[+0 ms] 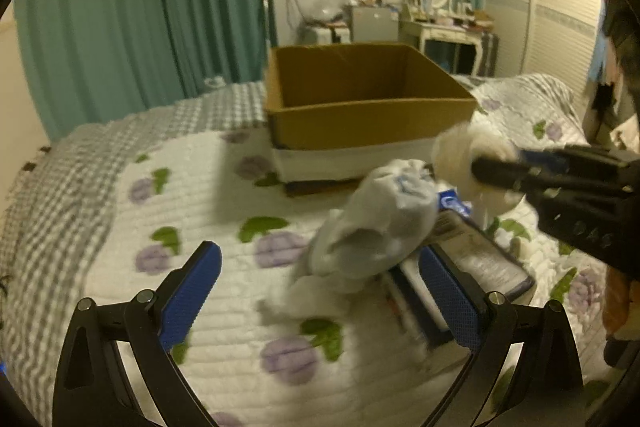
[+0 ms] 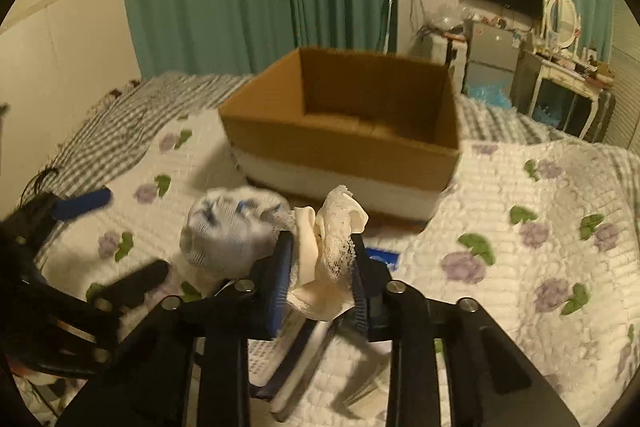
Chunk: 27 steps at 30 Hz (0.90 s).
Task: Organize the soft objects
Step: 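Grasp the white mesh sock with the left gripper while the right grasps the lace cloth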
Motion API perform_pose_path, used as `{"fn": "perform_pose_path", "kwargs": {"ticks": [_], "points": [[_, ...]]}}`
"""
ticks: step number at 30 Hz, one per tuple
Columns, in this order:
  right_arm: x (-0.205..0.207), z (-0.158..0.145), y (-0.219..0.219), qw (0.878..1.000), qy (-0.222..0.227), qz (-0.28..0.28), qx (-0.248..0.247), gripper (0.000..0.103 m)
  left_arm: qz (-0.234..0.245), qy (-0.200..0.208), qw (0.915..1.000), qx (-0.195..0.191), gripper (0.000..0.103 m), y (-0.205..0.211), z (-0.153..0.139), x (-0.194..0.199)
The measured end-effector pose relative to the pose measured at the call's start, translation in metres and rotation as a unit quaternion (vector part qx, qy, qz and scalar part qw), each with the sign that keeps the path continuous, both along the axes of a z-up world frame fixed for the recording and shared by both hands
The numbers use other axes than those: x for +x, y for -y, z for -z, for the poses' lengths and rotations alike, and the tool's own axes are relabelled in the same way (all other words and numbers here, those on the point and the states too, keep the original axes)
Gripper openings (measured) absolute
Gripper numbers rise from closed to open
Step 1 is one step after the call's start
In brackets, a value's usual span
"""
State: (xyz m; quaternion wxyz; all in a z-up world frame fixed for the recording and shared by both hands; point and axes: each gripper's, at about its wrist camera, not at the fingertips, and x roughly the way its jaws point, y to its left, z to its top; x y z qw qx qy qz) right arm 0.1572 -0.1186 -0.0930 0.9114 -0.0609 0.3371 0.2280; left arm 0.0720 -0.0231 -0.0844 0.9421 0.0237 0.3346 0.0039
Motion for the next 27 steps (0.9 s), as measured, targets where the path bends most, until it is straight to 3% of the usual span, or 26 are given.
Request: {"fn": "perform_pose_path", "kwargs": {"ticks": [5, 9, 12, 20, 24, 27], "points": [[0.004, -0.006, 0.016, 1.0, 0.01, 0.02, 0.016, 0.026, 0.031, -0.022, 0.999, -0.021, 0.099, 0.018, 0.007, 0.028], [0.012, 0.0, 0.025, 0.999, -0.006, 0.031, 0.019, 0.026, 0.053, -0.042, 0.9974, -0.023, 0.064, 0.032, 0.017, 0.05], [0.015, 0.002, 0.029, 0.999, -0.012, 0.035, 0.022, 0.026, 0.074, -0.057, 0.9954, -0.023, 0.052, 0.037, 0.022, 0.058], [0.006, -0.002, 0.032, 0.999, -0.011, 0.037, 0.023, 0.026, 0.092, -0.036, 0.9951, 0.002, 0.048, 0.04, 0.005, 0.041], [0.002, -0.022, 0.035, 0.998, 0.0, 0.039, 0.039, 0.026, 0.102, -0.02, 0.9944, -0.02, 0.048, 0.03, -0.03, 0.035], [0.004, -0.045, 0.031, 0.998, 0.024, 0.031, 0.042, 0.026, 0.095, 0.012, 0.9954, -0.01, 0.048, 0.022, -0.064, 0.034]]}}
